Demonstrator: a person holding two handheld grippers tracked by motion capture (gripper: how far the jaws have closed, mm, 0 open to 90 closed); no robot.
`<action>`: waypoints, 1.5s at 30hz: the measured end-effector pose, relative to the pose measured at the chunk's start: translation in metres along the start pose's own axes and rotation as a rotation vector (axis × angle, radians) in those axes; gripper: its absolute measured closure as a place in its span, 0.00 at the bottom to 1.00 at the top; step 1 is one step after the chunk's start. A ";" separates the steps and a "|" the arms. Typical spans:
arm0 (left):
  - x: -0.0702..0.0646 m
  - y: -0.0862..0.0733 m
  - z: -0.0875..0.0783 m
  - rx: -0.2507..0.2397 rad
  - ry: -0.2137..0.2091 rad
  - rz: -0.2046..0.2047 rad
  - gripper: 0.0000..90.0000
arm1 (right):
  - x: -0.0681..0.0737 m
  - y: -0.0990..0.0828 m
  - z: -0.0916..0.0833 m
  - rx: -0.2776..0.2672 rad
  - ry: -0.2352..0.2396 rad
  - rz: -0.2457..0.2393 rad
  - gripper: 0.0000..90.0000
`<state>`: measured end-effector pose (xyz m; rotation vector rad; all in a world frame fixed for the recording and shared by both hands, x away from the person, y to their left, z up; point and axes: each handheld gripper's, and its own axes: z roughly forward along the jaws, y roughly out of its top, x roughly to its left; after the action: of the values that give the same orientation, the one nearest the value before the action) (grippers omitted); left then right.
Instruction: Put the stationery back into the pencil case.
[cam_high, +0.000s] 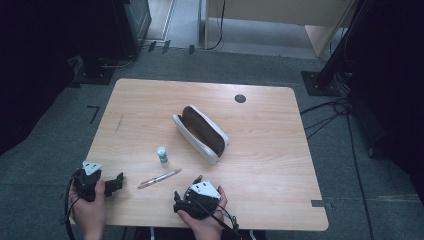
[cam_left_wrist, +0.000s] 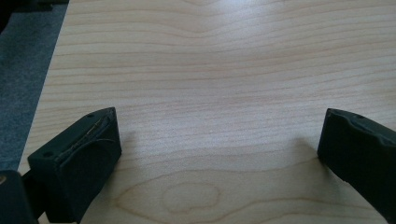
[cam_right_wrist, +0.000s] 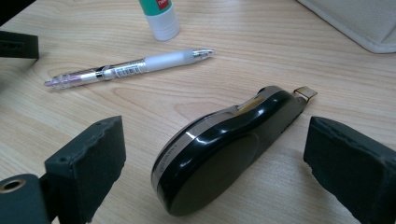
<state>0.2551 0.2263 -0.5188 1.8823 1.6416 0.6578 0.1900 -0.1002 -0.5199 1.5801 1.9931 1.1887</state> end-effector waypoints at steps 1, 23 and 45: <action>0.000 0.000 0.000 0.000 0.000 0.000 0.00 | 0.001 0.000 0.000 0.000 -0.004 0.003 0.07; 0.000 0.000 0.000 0.000 0.000 0.000 0.00 | 0.007 -0.005 0.001 0.003 -0.081 -0.040 0.33; 0.000 0.000 0.000 0.000 0.000 0.000 0.00 | -0.001 -0.013 -0.012 -0.042 -0.095 -0.066 0.56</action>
<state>0.2550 0.2263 -0.5188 1.8822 1.6418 0.6577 0.1740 -0.1061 -0.5228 1.5095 1.9328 1.1022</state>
